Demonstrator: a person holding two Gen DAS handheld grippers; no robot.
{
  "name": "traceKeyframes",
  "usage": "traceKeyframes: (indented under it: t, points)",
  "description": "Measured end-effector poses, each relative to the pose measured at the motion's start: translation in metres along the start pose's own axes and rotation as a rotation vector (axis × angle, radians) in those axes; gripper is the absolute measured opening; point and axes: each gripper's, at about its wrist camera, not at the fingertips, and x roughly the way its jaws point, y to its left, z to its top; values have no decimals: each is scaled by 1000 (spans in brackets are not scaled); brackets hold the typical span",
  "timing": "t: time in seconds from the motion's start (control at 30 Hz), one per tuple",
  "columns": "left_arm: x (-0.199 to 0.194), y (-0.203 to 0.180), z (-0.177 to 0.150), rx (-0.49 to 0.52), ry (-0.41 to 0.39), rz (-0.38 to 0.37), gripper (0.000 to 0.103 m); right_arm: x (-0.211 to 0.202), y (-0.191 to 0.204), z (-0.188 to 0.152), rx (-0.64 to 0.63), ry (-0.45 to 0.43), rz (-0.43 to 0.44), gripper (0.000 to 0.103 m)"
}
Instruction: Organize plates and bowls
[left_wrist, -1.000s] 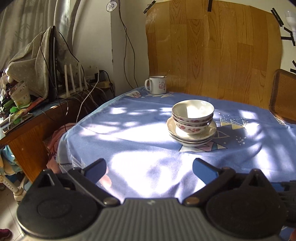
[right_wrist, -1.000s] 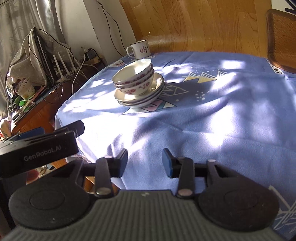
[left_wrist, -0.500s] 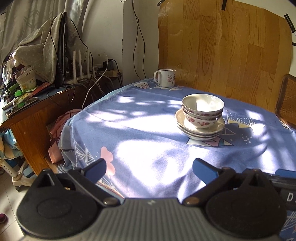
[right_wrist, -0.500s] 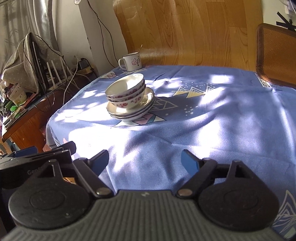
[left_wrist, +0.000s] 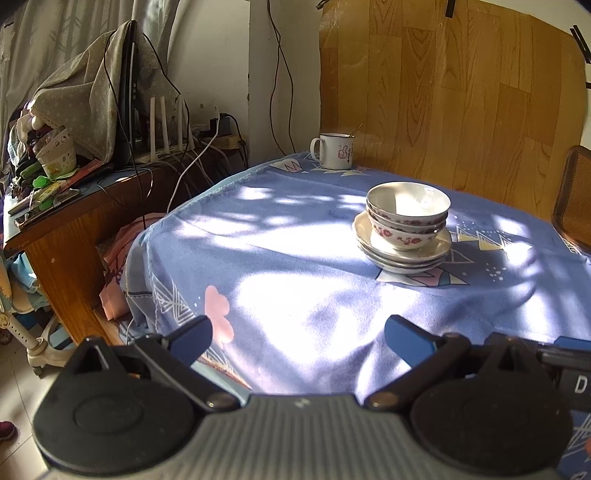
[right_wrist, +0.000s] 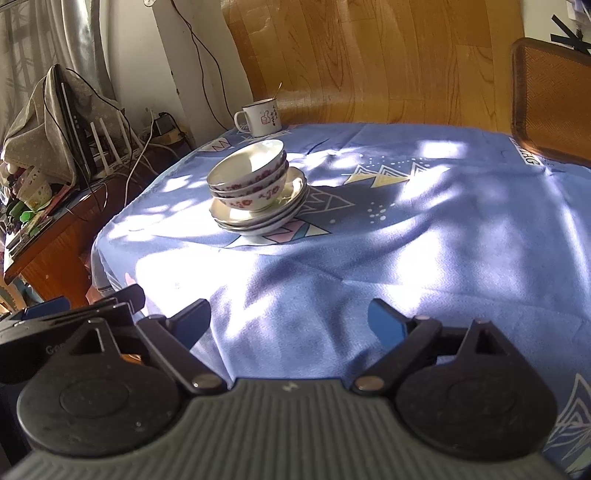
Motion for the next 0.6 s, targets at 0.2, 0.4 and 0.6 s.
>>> traceKeyframes:
  t: [0.2, 0.4, 0.6]
  points:
    - [-2, -5, 0, 9, -6, -1, 103, -2, -5, 0, 16, -7, -2, 95]
    - [-3, -10, -2, 24, -2, 2, 103, -4, -7, 1, 20, -6, -3, 95]
    - [-4, -7, -2, 26, -6, 30, 103, 1, -5, 2, 18, 4, 16, 96]
